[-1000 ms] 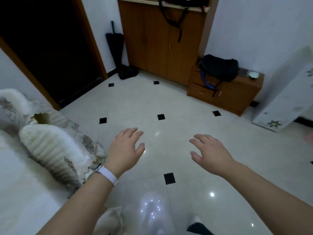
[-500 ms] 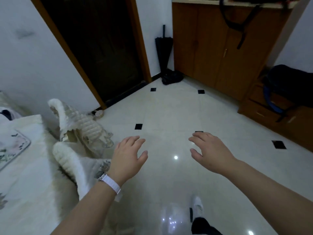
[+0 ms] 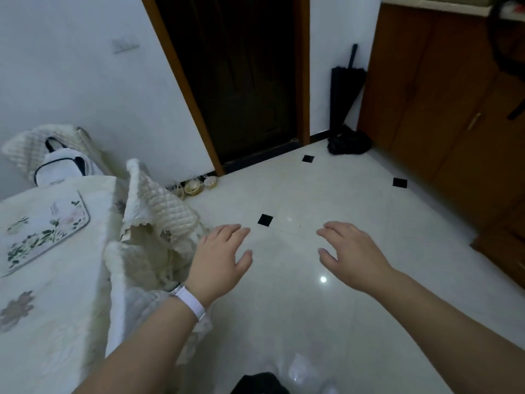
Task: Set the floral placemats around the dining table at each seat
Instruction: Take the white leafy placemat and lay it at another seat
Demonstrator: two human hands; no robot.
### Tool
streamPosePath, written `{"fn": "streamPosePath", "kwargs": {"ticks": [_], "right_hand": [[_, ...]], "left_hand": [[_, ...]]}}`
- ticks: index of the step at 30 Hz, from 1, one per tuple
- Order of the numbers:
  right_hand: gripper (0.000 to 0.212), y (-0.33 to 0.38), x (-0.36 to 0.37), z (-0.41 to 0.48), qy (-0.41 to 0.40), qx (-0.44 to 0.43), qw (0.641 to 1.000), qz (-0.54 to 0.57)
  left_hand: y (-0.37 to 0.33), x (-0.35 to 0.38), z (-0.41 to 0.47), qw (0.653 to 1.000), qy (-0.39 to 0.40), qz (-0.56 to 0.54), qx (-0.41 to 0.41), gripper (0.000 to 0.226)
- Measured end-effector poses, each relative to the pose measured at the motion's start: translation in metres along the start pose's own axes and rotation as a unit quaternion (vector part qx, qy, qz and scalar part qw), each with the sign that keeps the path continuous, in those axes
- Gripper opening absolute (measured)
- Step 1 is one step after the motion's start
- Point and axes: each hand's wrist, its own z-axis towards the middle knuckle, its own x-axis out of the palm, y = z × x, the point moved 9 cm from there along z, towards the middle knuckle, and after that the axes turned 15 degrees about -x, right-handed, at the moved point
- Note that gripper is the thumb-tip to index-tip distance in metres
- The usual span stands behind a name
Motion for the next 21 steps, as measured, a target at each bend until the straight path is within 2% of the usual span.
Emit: {"fn": "streamPosePath", "kwargs": {"ticks": [10, 16, 21], "right_hand": [[0.042, -0.018, 0.03, 0.121, 0.045, -0.045, 0.998, -0.013], [0.044, -0.027, 0.052, 0.235, 0.082, -0.065, 0.994, -0.033], [0.044, -0.004, 0.065, 0.343, 0.103, -0.11, 0.987, -0.047]], "left_hand": [[0.064, 0.033, 0.084, 0.998, -0.007, -0.016, -0.063, 0.047], [0.129, 0.057, 0.173, 0.991, 0.003, -0.056, -0.119, 0.054], [0.192, 0.05, 0.231, 0.987, -0.018, -0.057, -0.148, 0.053]]}}
